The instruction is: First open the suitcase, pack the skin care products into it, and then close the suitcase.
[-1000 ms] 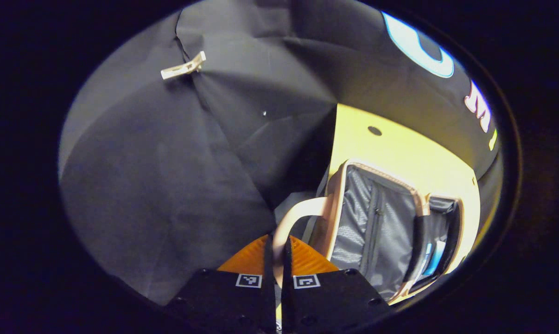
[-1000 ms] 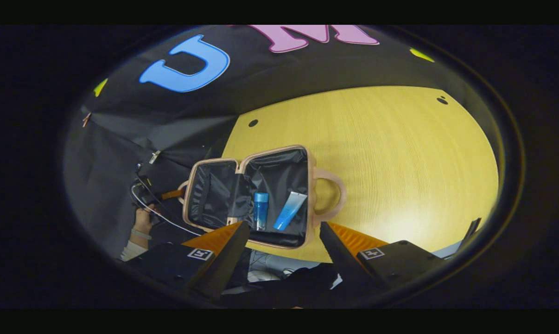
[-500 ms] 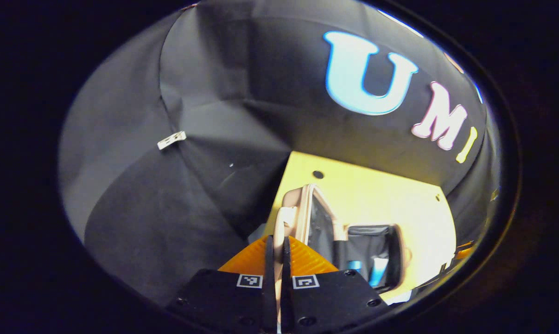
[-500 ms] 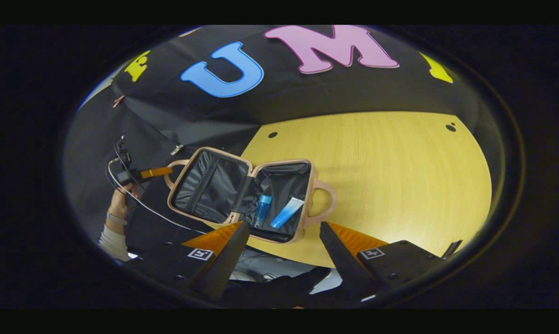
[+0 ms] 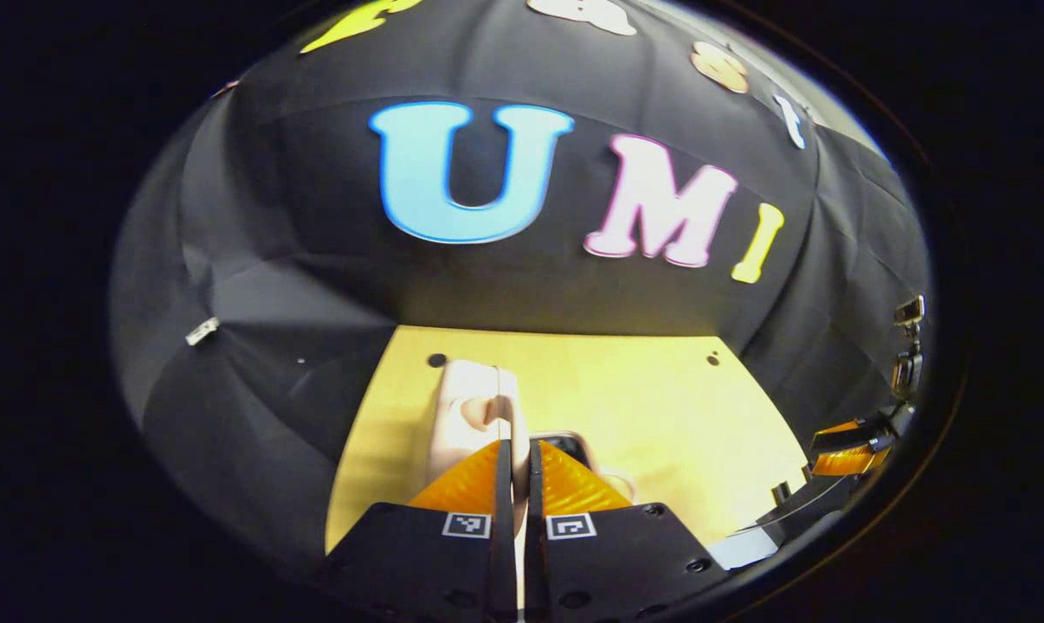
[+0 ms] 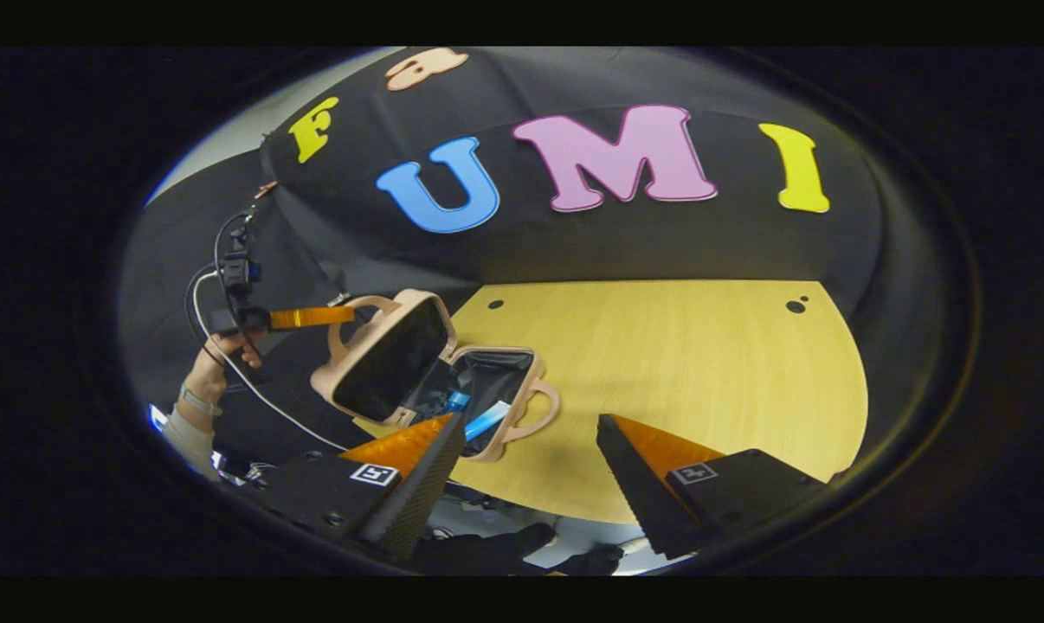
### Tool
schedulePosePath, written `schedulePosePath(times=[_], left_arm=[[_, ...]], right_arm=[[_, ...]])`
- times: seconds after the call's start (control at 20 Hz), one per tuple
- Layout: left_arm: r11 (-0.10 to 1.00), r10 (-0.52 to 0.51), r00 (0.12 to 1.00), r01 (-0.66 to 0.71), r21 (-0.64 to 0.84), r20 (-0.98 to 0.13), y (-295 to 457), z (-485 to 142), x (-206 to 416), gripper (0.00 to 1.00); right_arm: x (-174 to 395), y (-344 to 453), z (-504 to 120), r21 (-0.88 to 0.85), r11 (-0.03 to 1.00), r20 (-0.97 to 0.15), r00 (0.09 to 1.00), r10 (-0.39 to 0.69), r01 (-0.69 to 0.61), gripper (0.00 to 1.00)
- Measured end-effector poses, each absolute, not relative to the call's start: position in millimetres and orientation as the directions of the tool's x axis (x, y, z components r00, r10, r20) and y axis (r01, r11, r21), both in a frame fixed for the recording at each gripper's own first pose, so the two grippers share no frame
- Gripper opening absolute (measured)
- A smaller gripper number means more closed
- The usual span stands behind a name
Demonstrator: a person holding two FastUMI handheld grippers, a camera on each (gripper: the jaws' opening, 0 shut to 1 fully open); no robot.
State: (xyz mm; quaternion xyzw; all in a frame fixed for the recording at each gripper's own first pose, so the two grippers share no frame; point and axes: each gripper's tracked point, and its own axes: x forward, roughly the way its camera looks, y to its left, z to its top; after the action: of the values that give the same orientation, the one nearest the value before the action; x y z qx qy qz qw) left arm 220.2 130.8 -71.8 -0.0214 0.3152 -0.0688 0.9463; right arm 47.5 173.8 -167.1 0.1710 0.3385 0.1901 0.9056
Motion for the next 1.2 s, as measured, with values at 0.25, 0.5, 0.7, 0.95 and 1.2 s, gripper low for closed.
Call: schedulePosePath(times=[0.25, 0.5, 0.7, 0.95, 1.2], left_arm=[[0.976, -0.212, 0.715, 0.191, -0.106, -0.666, 38, -149, 224, 0.09], [0.974, -0.212, 0.608, 0.194, -0.116, -0.765, -5, -240, 230, 0.09], [0.974, -0.220, 0.544, 0.161, -0.157, -0.809, -27, -284, 228, 0.10], [0.957, -0.288, 0.635, 0.224, -0.186, -0.717, -49, -267, 239, 0.58], [0.950, -0.314, 0.779, 0.262, -0.172, -0.542, -61, -187, 228, 0.95]], right_arm=[[15, 112, -178, 0.405, 0.902, -0.575, 0.726, 0.377, -0.148, 0.98], [-12, 50, -186, 0.374, 0.927, -0.601, 0.753, 0.267, -0.030, 0.97], [-28, 18, -193, 0.318, 0.948, -0.604, 0.775, 0.187, 0.019, 0.98], [-35, -5, -194, 0.286, 0.957, -0.580, 0.804, 0.131, 0.050, 0.98], [-27, -9, -176, 0.235, 0.971, -0.504, 0.859, 0.089, 0.037, 0.97]])
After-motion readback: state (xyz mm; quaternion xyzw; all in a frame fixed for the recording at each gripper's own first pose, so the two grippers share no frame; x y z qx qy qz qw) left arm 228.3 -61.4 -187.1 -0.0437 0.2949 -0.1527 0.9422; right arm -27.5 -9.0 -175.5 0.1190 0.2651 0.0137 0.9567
